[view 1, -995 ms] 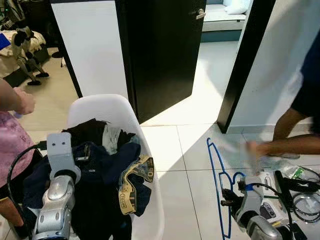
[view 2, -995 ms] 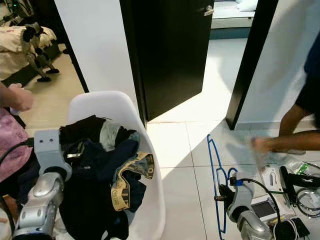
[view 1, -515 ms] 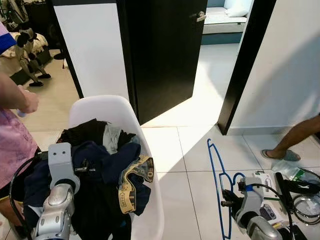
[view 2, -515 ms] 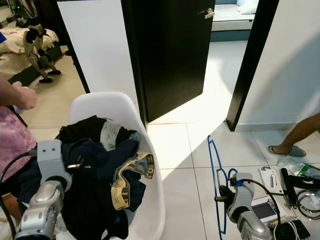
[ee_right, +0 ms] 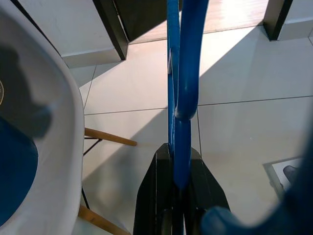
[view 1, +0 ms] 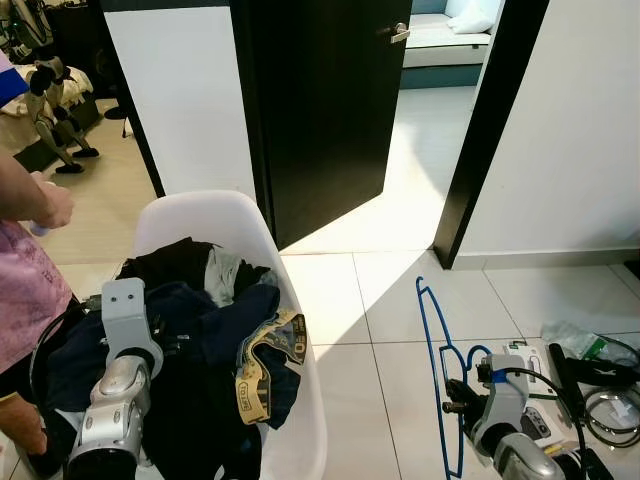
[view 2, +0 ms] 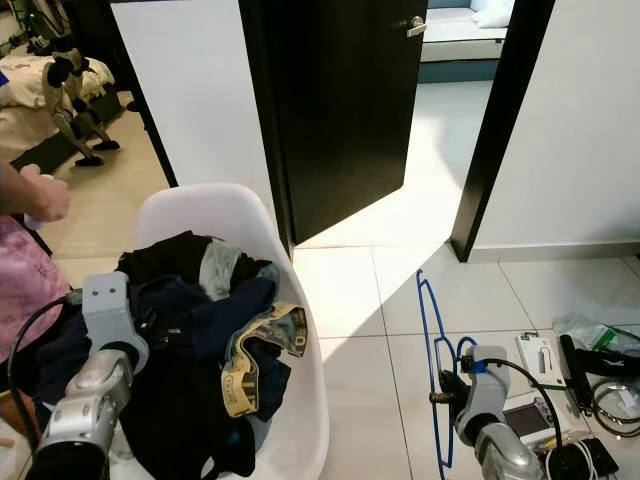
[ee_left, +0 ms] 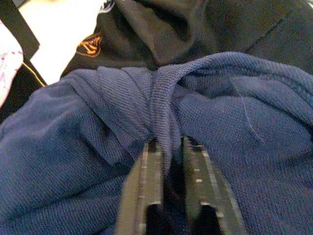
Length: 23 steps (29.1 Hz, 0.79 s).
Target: Hang hanger
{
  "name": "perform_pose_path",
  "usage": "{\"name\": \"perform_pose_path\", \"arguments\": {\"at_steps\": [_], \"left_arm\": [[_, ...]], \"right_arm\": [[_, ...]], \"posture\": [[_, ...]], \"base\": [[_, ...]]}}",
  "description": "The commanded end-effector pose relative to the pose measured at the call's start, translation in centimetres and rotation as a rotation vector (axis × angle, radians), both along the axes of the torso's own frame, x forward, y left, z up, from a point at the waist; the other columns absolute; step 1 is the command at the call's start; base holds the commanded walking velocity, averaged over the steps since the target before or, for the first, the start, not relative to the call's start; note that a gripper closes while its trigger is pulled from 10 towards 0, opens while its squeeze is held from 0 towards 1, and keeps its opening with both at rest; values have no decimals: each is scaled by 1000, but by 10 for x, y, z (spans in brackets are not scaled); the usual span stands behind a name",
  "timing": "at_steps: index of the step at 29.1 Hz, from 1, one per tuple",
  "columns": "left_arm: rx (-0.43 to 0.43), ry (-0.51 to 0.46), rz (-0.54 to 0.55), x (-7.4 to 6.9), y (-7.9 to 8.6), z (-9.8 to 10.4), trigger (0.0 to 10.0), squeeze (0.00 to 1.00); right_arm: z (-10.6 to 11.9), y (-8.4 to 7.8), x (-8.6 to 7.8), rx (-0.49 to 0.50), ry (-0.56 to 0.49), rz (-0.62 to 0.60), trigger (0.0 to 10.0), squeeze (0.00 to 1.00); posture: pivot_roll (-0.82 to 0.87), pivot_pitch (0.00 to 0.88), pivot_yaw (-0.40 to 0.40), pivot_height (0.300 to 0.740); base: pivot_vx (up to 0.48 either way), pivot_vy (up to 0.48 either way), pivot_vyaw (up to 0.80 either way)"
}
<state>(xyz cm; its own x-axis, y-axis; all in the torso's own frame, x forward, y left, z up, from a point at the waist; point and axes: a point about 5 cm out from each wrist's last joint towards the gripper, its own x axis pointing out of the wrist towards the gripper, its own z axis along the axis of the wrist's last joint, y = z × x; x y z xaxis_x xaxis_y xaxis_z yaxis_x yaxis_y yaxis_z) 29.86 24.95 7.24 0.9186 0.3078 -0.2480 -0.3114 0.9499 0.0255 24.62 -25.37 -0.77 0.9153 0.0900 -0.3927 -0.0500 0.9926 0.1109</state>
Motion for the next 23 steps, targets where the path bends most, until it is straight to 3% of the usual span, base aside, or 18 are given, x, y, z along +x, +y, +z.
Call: {"name": "perform_pose_path", "arguments": {"at_steps": [1, 5, 6, 8, 11, 12, 13, 14, 15, 16, 18, 19, 22, 23], "left_arm": [[29, -6, 16, 0, 9, 2, 0, 0], [100, -47, 25, 2, 13, 12, 0, 0], [183, -120, 51, 6, 18, 31, 0, 0], [183, -120, 51, 6, 18, 31, 0, 0], [266, -209, 64, 9, 18, 54, 0, 0], [308, -254, 63, 10, 16, 67, 1137, 0], [308, -254, 63, 10, 16, 67, 1137, 0], [327, -301, 58, 12, 11, 80, 2275, 0], [327, -301, 58, 12, 11, 80, 2275, 0], [349, -349, 34, 15, 4, 93, 4353, 0], [349, -349, 34, 15, 4, 93, 4353, 0], [367, -393, -4, 17, -5, 106, 10000, 0], [367, -393, -4, 17, -5, 106, 10000, 0], [374, -445, -54, 19, -17, 120, 10000, 0]], "right_arm": [[-1, 0, -2, 11, 3, -7, 10000, 0], [-2, 0, -3, 12, 7, -7, 10000, 0], [-2, 0, -3, 14, 9, -8, 10000, 0], [-2, 0, -3, 14, 9, -8, 10000, 0], [-2, 0, -3, 16, 7, -9, 10000, 0], [-1, 0, -2, 17, 6, -9, 10000, 0], [-1, 0, -2, 17, 6, -9, 10000, 0], [-1, 0, -2, 18, 5, -8, 10000, 0], [-1, 0, -2, 18, 5, -8, 10000, 0], [-1, 1, -2, 20, 5, -8, 10000, 0], [-1, 1, -2, 20, 5, -8, 10000, 0], [-1, 1, -1, 21, 4, -7, 10000, 0], [-1, 1, -1, 21, 4, -7, 10000, 0], [0, 1, -1, 23, 4, -7, 10000, 0]], "posture": [[-15, 19, 12, 740], [-16, 10, 15, 740], [-18, 7, 19, 740], [-18, 7, 19, 740], [-17, 12, 16, 740], [-18, 14, 13, 740], [-18, 14, 13, 740], [-17, 16, 14, 740], [-17, 16, 14, 740], [-14, 17, 12, 740], [-14, 17, 12, 740], [-13, 20, 13, 740], [-13, 20, 13, 740], [-10, 19, 13, 740]], "base": [[0, 0, 0], [0, 0, 0], [0, 0, 0], [0, 0, 0], [0, 0, 0], [0, 0, 0], [0, 0, 0], [0, 0, 0], [0, 0, 0], [0, 0, 0], [0, 0, 0], [0, 0, 0], [0, 0, 0], [0, 0, 0]]}}
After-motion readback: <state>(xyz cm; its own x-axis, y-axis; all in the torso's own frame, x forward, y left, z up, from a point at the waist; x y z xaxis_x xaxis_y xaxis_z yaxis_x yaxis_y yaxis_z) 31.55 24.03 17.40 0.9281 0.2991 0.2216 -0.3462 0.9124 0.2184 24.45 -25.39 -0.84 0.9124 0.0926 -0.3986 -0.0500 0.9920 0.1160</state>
